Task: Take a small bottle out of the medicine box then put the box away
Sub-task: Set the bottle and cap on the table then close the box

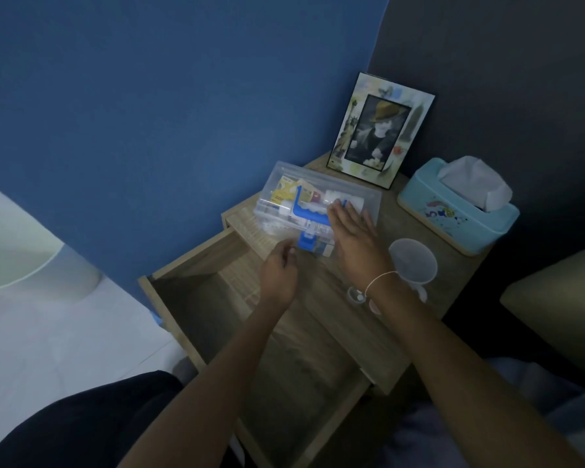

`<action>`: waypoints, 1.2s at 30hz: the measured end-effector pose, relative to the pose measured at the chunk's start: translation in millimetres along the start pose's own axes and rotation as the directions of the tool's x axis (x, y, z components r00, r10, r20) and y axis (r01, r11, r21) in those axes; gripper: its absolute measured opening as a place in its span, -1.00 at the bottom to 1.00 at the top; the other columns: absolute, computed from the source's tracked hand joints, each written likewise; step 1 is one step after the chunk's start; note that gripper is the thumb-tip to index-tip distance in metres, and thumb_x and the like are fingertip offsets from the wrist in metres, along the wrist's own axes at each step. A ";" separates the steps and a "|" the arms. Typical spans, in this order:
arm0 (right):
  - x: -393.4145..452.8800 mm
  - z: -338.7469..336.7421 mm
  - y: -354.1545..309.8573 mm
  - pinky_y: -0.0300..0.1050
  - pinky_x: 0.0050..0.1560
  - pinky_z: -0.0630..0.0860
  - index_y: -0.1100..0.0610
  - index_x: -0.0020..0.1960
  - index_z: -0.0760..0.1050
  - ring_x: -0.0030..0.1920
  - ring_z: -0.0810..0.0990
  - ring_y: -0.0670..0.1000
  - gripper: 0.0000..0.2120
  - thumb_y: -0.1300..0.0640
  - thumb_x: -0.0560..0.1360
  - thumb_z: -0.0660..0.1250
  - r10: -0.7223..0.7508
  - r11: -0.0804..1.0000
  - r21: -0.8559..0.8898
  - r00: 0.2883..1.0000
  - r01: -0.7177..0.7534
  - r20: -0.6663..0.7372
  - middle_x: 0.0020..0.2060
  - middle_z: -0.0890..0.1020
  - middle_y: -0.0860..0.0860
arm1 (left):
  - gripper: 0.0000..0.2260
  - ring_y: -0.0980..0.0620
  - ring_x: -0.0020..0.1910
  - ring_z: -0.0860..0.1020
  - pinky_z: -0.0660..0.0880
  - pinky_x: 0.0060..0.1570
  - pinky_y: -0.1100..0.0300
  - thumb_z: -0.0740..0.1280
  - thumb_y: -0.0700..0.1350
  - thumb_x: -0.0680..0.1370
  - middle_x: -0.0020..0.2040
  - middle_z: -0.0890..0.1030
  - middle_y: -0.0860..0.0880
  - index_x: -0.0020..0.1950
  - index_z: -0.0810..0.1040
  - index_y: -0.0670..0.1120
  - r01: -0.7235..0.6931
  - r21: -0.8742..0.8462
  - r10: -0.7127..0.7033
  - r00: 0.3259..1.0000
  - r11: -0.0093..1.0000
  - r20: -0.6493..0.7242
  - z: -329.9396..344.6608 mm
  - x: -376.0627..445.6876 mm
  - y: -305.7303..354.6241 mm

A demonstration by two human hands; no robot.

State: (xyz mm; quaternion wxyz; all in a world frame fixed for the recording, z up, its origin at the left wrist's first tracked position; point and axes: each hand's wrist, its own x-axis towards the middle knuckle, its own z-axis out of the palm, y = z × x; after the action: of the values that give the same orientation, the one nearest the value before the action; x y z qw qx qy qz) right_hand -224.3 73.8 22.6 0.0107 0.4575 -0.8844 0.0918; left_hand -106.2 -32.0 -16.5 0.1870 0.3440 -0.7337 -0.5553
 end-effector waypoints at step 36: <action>-8.7 1.1 -5.1 0.02 0.53 -0.25 0.15 0.56 -0.09 0.57 -0.11 0.02 -0.35 0.23 0.58 0.17 0.160 0.977 0.153 0.985 -0.149 -0.066 0.58 -0.01 0.06 | -0.73 0.06 -0.13 0.57 0.51 -0.10 0.21 0.45 0.02 0.45 -0.14 0.63 -0.02 -0.04 0.57 -0.16 0.078 -0.155 -0.099 0.987 0.985 -0.128 3.2 19.6 12.5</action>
State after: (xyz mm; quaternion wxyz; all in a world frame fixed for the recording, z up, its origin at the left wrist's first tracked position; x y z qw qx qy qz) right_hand -215.1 77.8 21.4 0.0041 0.3830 -0.9069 0.1755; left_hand -125.6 -42.0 -7.8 0.2366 0.3982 -0.6597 -0.5918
